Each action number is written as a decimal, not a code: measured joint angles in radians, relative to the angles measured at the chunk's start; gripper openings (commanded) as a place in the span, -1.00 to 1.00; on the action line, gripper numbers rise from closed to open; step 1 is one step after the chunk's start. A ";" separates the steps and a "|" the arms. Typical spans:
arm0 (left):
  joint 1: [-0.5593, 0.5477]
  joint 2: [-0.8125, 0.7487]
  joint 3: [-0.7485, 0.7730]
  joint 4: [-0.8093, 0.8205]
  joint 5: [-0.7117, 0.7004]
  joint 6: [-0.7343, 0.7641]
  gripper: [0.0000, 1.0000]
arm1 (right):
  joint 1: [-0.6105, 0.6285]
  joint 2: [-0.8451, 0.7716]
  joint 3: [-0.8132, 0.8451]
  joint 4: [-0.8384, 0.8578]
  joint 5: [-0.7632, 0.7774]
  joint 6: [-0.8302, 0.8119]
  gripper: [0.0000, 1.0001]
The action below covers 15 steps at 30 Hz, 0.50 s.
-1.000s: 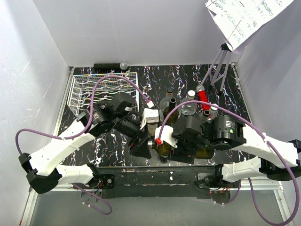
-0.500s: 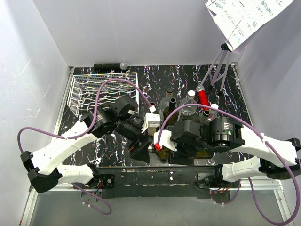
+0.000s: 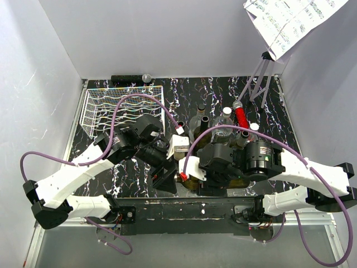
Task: Put the wine bottle on the wine rack
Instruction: Pick up the wine bottle from the center of the board.
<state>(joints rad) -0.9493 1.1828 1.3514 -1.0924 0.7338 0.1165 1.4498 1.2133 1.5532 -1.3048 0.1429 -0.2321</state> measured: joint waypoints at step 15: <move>-0.004 -0.009 0.000 -0.044 -0.053 0.041 0.96 | 0.010 0.013 -0.021 0.007 0.038 -0.034 -0.97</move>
<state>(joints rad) -0.9531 1.1736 1.3518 -1.1366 0.6811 0.1574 1.4601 1.2263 1.5318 -1.2976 0.1810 -0.2665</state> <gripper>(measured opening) 0.981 0.839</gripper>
